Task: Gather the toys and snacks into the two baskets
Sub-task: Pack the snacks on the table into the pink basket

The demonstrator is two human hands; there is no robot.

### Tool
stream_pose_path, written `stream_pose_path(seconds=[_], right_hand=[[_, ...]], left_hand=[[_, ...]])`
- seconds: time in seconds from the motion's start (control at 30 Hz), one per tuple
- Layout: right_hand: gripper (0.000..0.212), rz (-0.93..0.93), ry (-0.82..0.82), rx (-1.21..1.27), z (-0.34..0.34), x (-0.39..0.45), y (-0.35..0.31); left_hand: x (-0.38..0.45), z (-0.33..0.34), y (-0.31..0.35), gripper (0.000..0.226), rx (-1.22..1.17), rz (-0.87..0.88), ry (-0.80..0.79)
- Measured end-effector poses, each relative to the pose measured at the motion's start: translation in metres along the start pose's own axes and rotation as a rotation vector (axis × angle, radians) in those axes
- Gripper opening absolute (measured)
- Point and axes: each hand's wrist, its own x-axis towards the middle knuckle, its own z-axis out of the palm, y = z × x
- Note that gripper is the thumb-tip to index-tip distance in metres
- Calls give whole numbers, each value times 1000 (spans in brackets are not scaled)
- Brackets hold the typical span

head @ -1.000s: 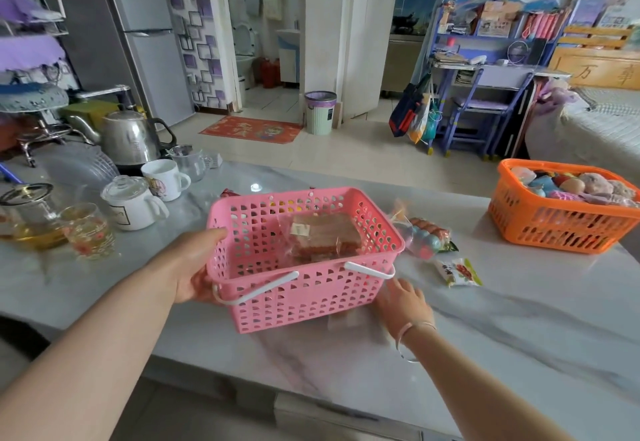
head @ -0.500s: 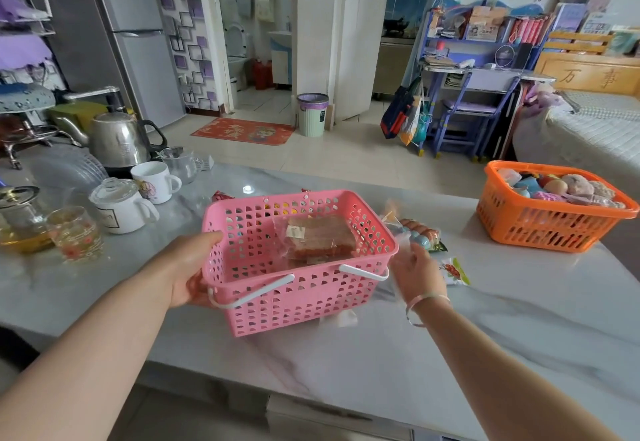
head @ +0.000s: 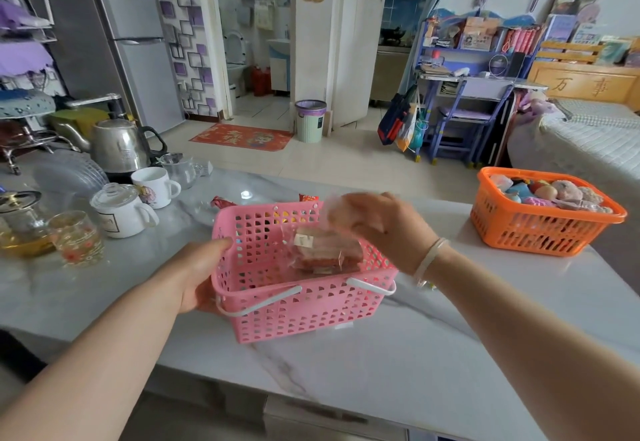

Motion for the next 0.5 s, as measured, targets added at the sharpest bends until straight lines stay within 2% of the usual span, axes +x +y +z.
stream_pose_path(seconds=[0.1, 0.17, 0.27, 0.3, 0.4, 0.5], right_hand=[[41, -14, -357, -39, 11, -1, -14], [37, 10, -494, -68, 20, -1, -18], [22, 56, -576, -78, 28, -2, -15], [26, 88, -595, -74, 29, -2, -14], [55, 186, -659, -66, 30, -4, -15], [57, 183, -664, -67, 23, -2, -25]], left_hand=[[0, 3, 0, 33, 13, 3, -5], [0, 4, 0, 32, 21, 9, -7], [3, 3, -1, 32, 31, 18, 4], [4, 2, -2, 32, 27, 16, 7], [8, -1, -4, 33, 1, 15, 21], [11, -2, -4, 34, -29, 14, 32]])
